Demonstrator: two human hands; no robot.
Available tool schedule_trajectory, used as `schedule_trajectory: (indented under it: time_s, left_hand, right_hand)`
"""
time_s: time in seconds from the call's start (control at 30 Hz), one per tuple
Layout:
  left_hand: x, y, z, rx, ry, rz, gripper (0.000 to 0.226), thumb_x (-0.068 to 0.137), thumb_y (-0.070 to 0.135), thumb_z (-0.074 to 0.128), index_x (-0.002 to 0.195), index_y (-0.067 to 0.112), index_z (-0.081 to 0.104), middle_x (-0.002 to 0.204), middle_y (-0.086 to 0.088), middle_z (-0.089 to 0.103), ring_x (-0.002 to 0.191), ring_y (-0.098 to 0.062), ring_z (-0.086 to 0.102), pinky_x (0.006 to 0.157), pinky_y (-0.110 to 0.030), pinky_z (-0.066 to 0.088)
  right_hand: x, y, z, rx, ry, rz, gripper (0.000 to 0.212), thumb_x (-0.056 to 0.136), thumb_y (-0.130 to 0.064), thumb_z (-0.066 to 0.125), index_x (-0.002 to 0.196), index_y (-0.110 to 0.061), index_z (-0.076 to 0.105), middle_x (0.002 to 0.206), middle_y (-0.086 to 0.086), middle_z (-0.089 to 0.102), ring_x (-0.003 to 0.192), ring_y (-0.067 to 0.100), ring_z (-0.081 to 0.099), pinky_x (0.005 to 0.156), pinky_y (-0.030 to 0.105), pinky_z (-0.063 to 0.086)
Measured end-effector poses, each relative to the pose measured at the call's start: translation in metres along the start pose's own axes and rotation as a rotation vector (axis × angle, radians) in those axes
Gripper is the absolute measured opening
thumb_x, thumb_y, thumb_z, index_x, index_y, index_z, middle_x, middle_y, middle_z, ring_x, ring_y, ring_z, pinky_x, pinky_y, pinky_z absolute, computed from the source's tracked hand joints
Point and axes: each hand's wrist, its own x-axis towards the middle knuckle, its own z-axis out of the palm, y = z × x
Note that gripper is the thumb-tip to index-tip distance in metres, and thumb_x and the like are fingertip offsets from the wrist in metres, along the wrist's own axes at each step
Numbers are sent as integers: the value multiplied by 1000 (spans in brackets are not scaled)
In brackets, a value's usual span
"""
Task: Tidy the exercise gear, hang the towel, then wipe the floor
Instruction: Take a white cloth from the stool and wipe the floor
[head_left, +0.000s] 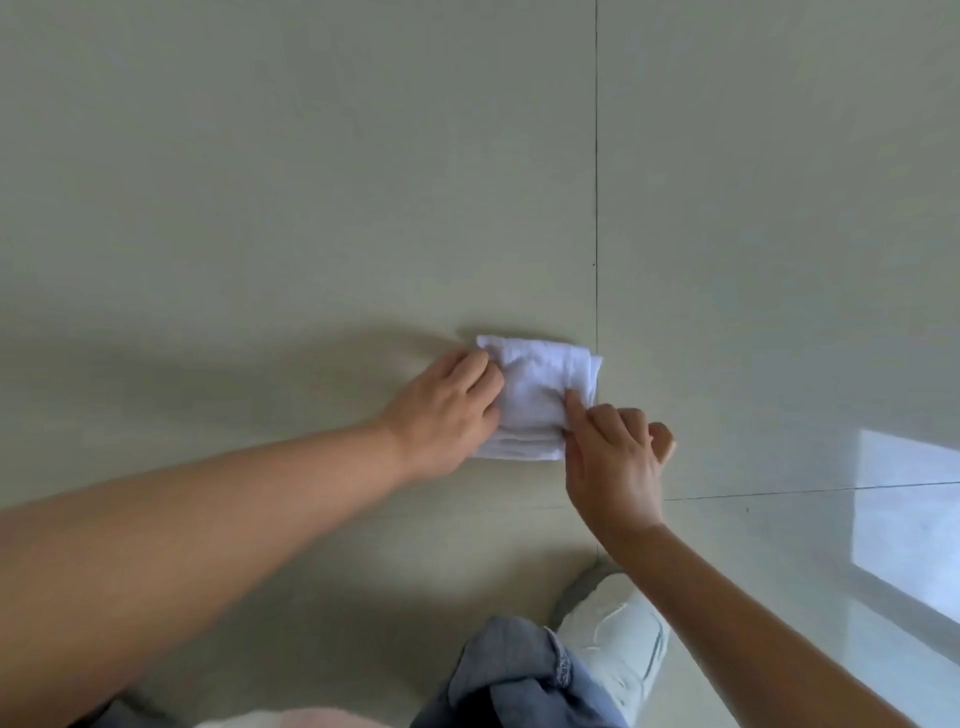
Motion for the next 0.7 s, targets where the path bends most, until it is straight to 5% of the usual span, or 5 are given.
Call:
schedule_trajectory:
  time_s: [0.13, 0.27, 0.5, 0.7]
  left_hand:
    - [-24, 23, 15, -13, 126, -35, 26, 70, 9, 43, 55, 12, 65, 69, -12, 65, 79, -28, 50, 71, -35, 56]
    - [-37, -6, 12, 46, 214, -78, 28, 71, 11, 44, 54, 16, 66, 60, 0, 61, 60, -21, 63, 77, -37, 45]
    - [-115, -114, 1, 171, 2, -272, 24, 67, 18, 42, 53, 14, 62, 63, -5, 64, 57, -25, 63, 65, -33, 29]
    - [-128, -98, 18, 99, 161, -38, 21, 69, 14, 49, 51, 14, 60, 59, -5, 62, 55, -25, 62, 64, -32, 33]
  right_hand:
    - [-24, -7, 2, -23, 8, -80, 37, 69, -11, 54, 100, -11, 73, 64, -3, 62, 73, 19, 46, 70, 32, 24]
    - [19, -48, 4, 8, 8, -188, 39, 52, -4, 70, 89, -15, 74, 60, -6, 60, 64, 20, 54, 72, 32, 27]
    - [123, -153, 7, 54, -13, -338, 31, 26, -3, 80, 46, -16, 61, 48, -4, 54, 51, 21, 57, 68, 29, 21]
    - [76, -140, 11, 75, 21, -454, 20, 42, -3, 74, 53, -15, 61, 54, -1, 54, 52, 24, 55, 72, 32, 26]
